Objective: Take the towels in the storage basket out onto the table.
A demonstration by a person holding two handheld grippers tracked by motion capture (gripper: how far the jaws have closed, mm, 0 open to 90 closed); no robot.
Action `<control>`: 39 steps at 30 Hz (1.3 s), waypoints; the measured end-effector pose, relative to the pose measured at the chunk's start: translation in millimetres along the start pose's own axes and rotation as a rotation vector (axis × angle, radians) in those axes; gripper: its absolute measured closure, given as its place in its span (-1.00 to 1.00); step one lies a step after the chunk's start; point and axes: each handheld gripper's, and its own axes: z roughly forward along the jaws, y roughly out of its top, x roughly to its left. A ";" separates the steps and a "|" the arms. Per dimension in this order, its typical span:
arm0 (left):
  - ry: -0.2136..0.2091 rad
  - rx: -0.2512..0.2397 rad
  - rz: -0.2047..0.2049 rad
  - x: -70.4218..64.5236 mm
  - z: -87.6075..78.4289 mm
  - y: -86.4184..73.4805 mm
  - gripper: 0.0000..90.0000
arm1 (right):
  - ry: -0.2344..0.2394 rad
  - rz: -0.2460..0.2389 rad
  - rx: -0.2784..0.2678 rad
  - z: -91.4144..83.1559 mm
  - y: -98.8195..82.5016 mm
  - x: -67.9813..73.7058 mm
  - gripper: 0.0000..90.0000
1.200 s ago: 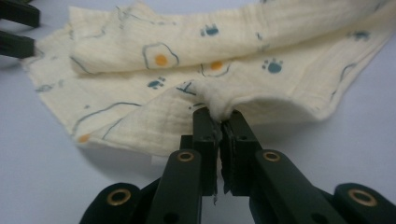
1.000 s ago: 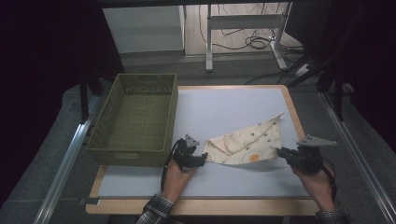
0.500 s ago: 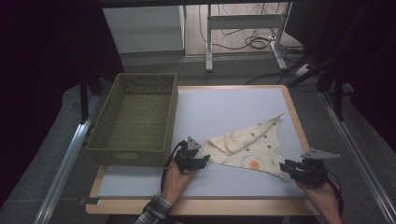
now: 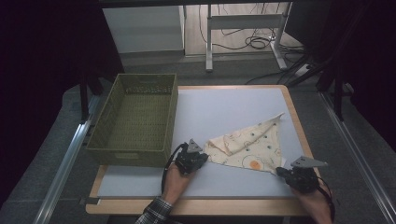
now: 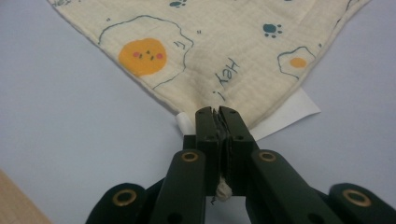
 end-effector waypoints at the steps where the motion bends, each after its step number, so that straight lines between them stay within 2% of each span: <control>1: -0.006 0.005 -0.002 -1.0 -1.0 -0.2 0.90 | 0.003 -0.003 -0.001 -1.5 -1.0 0.2 0.94; 4: -0.045 0.011 -0.004 -7.8 -7.8 -2.9 0.90 | 0.004 -0.006 -0.001 -7.7 -4.4 1.0 0.94; 9: -0.066 0.020 0.032 -25.9 -19.4 -9.9 0.90 | 0.011 -0.003 -0.006 -20.1 -11.3 2.6 0.93; 15: -0.119 0.032 0.046 -44.4 -32.7 -23.5 0.84 | 0.019 -0.012 0.009 -38.6 -24.8 8.3 0.93; 17: -0.106 0.025 0.058 -45.8 -34.0 -25.0 0.65 | 0.024 -0.002 0.013 -41.5 -28.9 8.8 0.91; 19: -0.083 0.006 0.051 -41.6 -36.8 -19.4 0.49 | 0.021 -0.002 0.007 -43.5 -30.3 9.2 0.84; 20: -0.076 -0.010 0.042 -38.6 -38.4 -14.2 0.42 | 0.018 -0.002 -0.001 -44.3 -29.0 8.8 0.78; 23: -0.059 -0.027 0.047 -33.7 -38.7 -1.2 0.32 | 0.011 0.008 -0.039 -45.9 -21.2 5.8 0.67; 27: -0.065 -0.033 0.055 -26.7 -26.7 22.2 0.29 | 0.005 0.013 -0.060 -39.5 -8.8 1.4 0.54; 30: -0.070 -0.019 0.076 -24.1 -7.9 42.8 0.31 | 0.015 0.026 -0.071 -33.6 -2.2 -1.2 0.46; 34: -0.083 -0.001 0.085 -23.8 13.2 58.2 0.33 | 0.023 0.041 -0.069 -21.4 -0.5 -4.2 0.36; 39: -0.067 0.044 0.136 -28.9 40.6 70.0 0.26 | 0.030 0.052 -0.059 -6.4 -5.2 -4.1 0.28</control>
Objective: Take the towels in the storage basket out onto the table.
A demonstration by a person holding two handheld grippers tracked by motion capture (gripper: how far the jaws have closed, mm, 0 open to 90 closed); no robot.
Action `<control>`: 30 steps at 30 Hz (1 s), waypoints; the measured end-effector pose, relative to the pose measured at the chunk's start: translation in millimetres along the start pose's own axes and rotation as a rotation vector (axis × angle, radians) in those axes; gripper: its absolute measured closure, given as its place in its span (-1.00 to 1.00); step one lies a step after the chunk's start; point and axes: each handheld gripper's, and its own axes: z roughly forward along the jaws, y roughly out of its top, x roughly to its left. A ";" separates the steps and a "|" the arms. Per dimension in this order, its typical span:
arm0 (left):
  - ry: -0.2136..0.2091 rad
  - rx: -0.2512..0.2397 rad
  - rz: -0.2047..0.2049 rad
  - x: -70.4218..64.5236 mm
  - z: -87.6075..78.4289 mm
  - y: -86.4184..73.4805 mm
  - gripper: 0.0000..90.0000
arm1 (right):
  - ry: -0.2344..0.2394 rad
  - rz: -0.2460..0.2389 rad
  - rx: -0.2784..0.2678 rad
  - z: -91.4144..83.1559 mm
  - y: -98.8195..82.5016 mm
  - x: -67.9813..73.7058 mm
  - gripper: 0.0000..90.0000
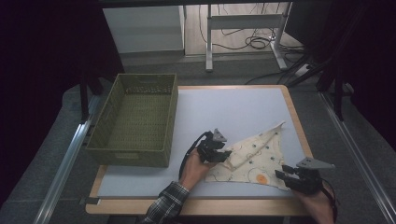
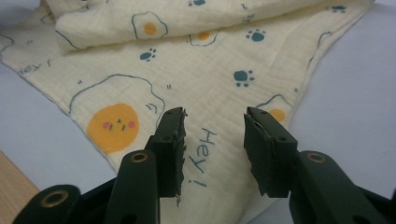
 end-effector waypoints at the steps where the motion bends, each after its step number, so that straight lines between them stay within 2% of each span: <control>1: -0.002 0.003 -0.001 -1.4 3.0 0.8 0.27 | 0.001 0.000 0.004 1.5 -1.0 0.3 0.27; 3: 0.008 0.028 0.023 -4.8 9.1 2.1 0.37 | 0.002 -0.002 0.011 5.0 -3.6 0.4 0.25; 5: 0.033 0.032 0.037 -7.3 10.6 2.5 0.59 | 0.006 0.003 -0.009 5.6 -6.0 0.0 0.24; 6: 0.035 0.031 0.040 -7.4 10.3 2.8 0.73 | 0.013 0.009 -0.012 5.4 -6.4 -0.8 0.24; 8: 0.025 0.024 0.037 -6.8 8.1 4.3 0.89 | 0.017 0.010 -0.019 5.3 -7.3 -1.8 0.24; 13: 0.036 0.012 0.041 -2.7 0.5 9.4 0.94 | 0.031 0.021 -0.034 5.4 -9.1 -3.7 0.24; 18: 0.100 0.012 0.044 14.4 -7.5 20.7 0.94 | 0.038 0.030 -0.039 5.2 -10.0 -4.6 0.24; 21: 0.178 0.033 0.048 35.9 -9.1 33.9 0.94 | 0.040 0.035 -0.046 5.5 -10.6 -5.2 0.24; 25: 0.279 0.053 0.030 61.4 -9.8 50.3 0.94 | 0.045 0.043 -0.052 5.6 -11.4 -5.4 0.23; 30: 0.429 0.093 -0.014 96.7 -11.0 66.7 0.92 | 0.048 0.045 -0.055 5.7 -11.7 -5.4 0.21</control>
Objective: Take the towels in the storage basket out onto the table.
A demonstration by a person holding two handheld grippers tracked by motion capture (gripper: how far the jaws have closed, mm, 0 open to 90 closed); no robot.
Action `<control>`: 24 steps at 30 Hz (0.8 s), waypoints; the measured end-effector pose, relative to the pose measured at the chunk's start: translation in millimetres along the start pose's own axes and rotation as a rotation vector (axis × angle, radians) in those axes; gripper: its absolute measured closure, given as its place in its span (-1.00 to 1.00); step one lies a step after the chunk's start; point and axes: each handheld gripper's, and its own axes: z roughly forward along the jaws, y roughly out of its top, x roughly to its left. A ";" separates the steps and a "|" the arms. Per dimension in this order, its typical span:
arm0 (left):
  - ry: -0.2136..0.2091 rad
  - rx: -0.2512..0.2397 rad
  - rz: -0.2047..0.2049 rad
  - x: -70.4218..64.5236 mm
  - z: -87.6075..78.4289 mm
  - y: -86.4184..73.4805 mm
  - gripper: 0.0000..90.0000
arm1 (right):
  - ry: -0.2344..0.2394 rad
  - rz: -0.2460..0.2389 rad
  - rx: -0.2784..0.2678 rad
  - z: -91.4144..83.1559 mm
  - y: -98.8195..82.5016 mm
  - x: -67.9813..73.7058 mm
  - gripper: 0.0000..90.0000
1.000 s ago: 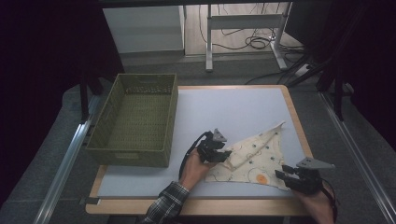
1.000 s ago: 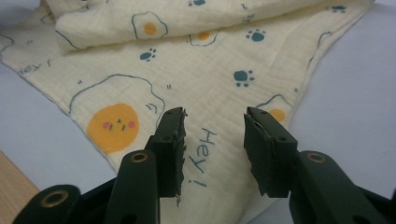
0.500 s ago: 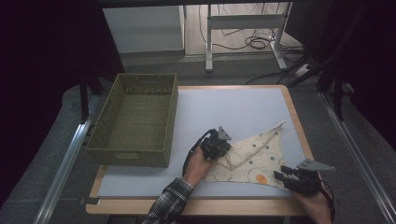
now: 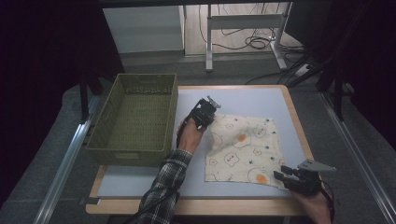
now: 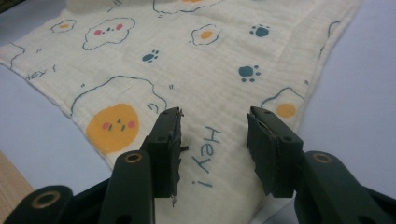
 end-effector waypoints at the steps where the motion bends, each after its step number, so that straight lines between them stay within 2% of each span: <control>1: 0.014 0.004 -0.011 3.7 2.7 1.5 0.89 | 0.001 0.000 0.000 0.0 0.0 0.1 0.20; 3: 0.049 0.008 -0.018 6.8 5.7 3.4 0.72 | 0.002 0.001 0.000 0.0 0.0 0.1 0.19; 5: 0.025 -0.002 -0.026 5.1 5.6 3.2 0.56 | 0.006 0.004 0.000 0.1 0.3 0.1 0.15; 7: 0.019 -0.005 -0.010 -1.7 4.8 1.3 0.44 | 0.010 0.003 0.007 0.1 1.2 0.8 0.11; 13: -0.085 -0.035 0.000 -25.1 -11.1 -14.3 0.25 | -0.002 -0.002 0.011 -2.5 4.6 0.6 0.08; 19: -0.232 -0.088 -0.005 -49.5 -38.2 -54.6 0.16 | -0.007 0.012 -0.011 -13.0 8.3 -3.8 0.13; 20: -0.232 -0.088 -0.005 -49.5 -38.2 -54.6 0.15 | -0.008 0.013 -0.011 -14.9 8.8 -3.9 0.17; 21: -0.270 -0.094 -0.009 -56.0 -46.6 -72.6 0.15 | -0.007 0.011 -0.009 -17.2 9.2 -4.1 0.21; 22: -0.297 -0.097 -0.008 -58.6 -50.6 -82.3 0.14 | -0.005 0.013 -0.008 -18.3 9.2 -4.0 0.23; 24: -0.327 -0.098 -0.016 -64.2 -58.7 -101.3 0.13 | -0.003 0.010 -0.002 -20.9 8.4 -4.0 0.29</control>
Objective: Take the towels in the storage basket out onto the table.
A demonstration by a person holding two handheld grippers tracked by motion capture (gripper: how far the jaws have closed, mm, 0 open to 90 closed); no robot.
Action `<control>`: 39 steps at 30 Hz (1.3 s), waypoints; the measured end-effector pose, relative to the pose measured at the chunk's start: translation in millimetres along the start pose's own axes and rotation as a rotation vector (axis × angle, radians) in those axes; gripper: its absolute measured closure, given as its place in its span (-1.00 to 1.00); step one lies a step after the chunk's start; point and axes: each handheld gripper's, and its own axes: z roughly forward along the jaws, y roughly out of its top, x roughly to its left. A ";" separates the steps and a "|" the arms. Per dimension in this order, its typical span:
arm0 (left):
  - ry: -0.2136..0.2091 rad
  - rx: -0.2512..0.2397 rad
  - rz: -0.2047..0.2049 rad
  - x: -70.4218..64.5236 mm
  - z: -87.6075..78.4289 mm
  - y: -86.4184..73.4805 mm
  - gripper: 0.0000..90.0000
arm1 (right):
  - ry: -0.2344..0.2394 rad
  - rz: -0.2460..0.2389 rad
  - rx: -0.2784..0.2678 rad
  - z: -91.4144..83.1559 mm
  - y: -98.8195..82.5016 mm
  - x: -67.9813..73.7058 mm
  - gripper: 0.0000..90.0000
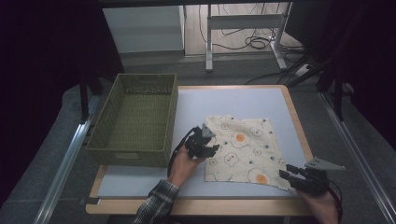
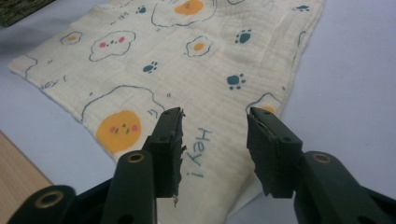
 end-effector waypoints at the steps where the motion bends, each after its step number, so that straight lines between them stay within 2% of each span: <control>1: 0.000 0.000 0.000 0.0 0.0 0.0 0.13 | 0.000 0.000 0.000 0.0 0.0 0.0 0.29; 2: -0.035 -0.008 -0.004 -7.4 -6.6 -17.5 0.13 | 0.004 -0.002 0.009 -1.7 -1.9 0.1 0.34; 3: -0.035 -0.008 -0.004 -7.4 -6.6 -17.5 0.13 | 0.003 -0.002 0.018 -2.4 -2.9 0.2 0.36; 4: -0.059 -0.016 -0.018 -14.6 -11.0 -33.5 0.13 | 0.003 -0.004 0.025 -3.1 -4.1 0.5 0.37; 5: -0.059 -0.016 -0.018 -14.6 -11.0 -33.5 0.12 | 0.006 -0.004 0.031 -3.6 -5.3 1.0 0.38; 6: -0.088 -0.019 -0.023 -22.3 -13.0 -46.2 0.12 | 0.005 -0.006 0.037 -4.1 -6.4 1.7 0.38; 9: -0.114 -0.021 -0.017 -33.6 -13.6 -57.7 0.11 | -0.001 -0.021 0.051 -5.5 -9.4 4.8 0.36; 11: -0.109 -0.018 0.005 -40.4 -12.2 -60.7 0.12 | -0.009 -0.034 0.064 -5.2 -11.2 6.9 0.31; 13: -0.078 -0.022 0.033 -44.9 -10.7 -61.7 0.17 | -0.021 -0.050 0.084 -3.1 -13.4 9.1 0.29; 15: -0.067 -0.022 0.027 -45.8 -10.3 -60.9 0.32 | -0.037 -0.064 0.079 -1.8 -15.3 11.3 0.32; 19: -0.079 -0.036 0.022 -49.0 -9.4 -62.0 0.78 | -0.082 -0.084 0.081 -1.9 -16.1 14.4 0.70; 20: -0.088 -0.037 0.018 -49.2 -9.3 -62.2 0.89 | -0.076 -0.082 0.084 -2.2 -15.8 14.4 0.78; 22: -0.093 -0.036 0.016 -48.0 -10.0 -62.4 0.98 | -0.069 -0.080 0.087 -2.3 -15.7 15.2 0.88; 26: -0.105 -0.028 0.005 -45.3 -15.9 -63.3 0.99 | -0.044 -0.081 0.098 -2.5 -15.8 17.4 0.95; 28: -0.121 -0.033 -0.008 -45.2 -25.7 -67.7 0.99 | -0.033 -0.081 0.096 -3.4 -16.5 20.3 0.97; 32: -0.127 -0.034 -0.017 -47.4 -32.6 -74.6 0.98 | -0.015 -0.085 0.093 -4.1 -16.4 24.3 0.99; 36: -0.144 -0.034 -0.032 -52.2 -42.3 -85.1 0.97 | 0.014 -0.106 0.101 -7.3 -16.6 35.4 0.99; 39: -0.148 -0.027 -0.026 -56.3 -49.0 -89.9 0.97 | 0.031 -0.108 0.106 -11.8 -18.0 41.0 0.99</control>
